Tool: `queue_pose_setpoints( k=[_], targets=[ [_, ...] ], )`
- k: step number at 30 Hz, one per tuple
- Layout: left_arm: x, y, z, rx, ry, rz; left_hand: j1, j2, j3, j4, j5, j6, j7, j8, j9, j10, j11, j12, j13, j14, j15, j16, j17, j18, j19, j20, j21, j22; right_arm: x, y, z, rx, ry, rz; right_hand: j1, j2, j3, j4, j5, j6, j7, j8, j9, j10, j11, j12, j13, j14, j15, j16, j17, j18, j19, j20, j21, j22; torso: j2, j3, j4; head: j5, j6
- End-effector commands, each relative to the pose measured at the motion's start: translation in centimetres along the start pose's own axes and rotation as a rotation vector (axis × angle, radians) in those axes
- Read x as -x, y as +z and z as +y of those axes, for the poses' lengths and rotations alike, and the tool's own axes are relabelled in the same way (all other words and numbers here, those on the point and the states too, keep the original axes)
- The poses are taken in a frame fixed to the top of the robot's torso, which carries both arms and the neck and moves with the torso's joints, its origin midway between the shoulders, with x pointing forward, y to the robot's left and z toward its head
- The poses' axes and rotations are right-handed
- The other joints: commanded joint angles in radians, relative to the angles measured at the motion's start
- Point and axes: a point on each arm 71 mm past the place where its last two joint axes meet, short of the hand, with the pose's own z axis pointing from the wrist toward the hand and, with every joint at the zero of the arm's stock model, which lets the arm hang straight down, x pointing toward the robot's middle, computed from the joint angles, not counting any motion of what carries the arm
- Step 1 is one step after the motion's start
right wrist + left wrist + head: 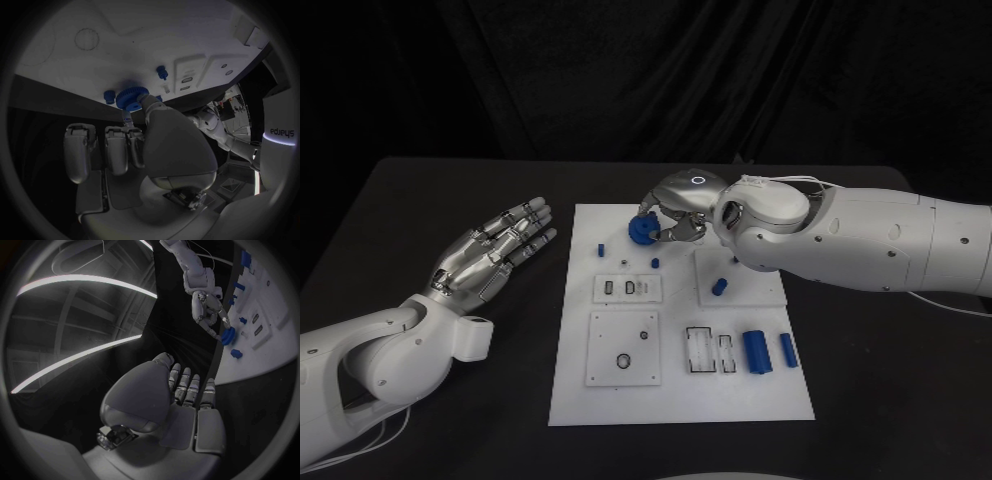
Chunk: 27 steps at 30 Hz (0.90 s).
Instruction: Assemble the parts on the task board
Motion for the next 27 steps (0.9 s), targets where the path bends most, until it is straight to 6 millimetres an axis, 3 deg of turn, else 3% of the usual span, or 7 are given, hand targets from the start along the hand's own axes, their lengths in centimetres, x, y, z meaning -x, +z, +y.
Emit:
queue_pose_setpoints(
  k=[1,19,27],
  targets=[
    [-0.18,0.1,-0.12,-0.016,-0.013,0.014,-0.01,0.003,0.006,0.0,-0.002,-0.007,0.001,-0.004,0.0,-0.006,0.003,-0.007,-0.001,0.001,0.005,0.004,0.002,-0.004,-0.001,0.009,-0.002,0.0,-0.53,-0.22,-0.29,-0.019,-0.012,0.013,-0.004,-0.005,0.007,-0.002,0.006,0.0,-0.001,-0.002,0.048,0.106,0.007,0.003,0.263,0.104,0.006,0.003,0.263,0.013,0.045,0.008,-0.006,0.232,-0.001,-0.0002,0.0003,-0.001,0.002],
    [-0.04,0.07,-0.12,-0.014,-0.013,0.014,-0.01,0.003,0.008,-0.001,-0.002,-0.009,0.002,-0.005,0.0,-0.007,0.004,-0.007,-0.001,0.0,0.006,0.004,0.001,-0.004,-0.002,0.01,-0.003,0.0,-0.7,-0.45,-0.66,-0.036,-0.013,0.024,-0.017,-0.017,0.021,-0.003,-0.022,-0.048,0.003,-0.04,0.027,0.106,0.012,0.003,0.263,0.104,0.011,0.003,0.263,0.018,0.03,0.013,-0.024,0.225,0.0,0.0001,0.0004,0.001,-0.003],
    [0.03,0.11,-0.11,-0.015,-0.013,0.014,-0.011,0.004,0.011,-0.001,-0.002,-0.01,0.002,-0.005,0.0,-0.008,0.006,-0.007,-0.001,0.001,0.008,0.005,0.002,-0.004,-0.001,0.011,-0.002,0.0,-0.77,-0.51,-0.41,-0.025,-0.011,0.03,-0.021,-0.019,0.026,-0.008,-0.056,-0.07,-0.011,-0.047,0.016,0.106,0.004,0.003,0.263,0.104,0.007,0.003,0.263,0.022,0.018,0.011,-0.039,0.219,-0.001,0.0002,0.0007,0.002,-0.004]
  ],
)
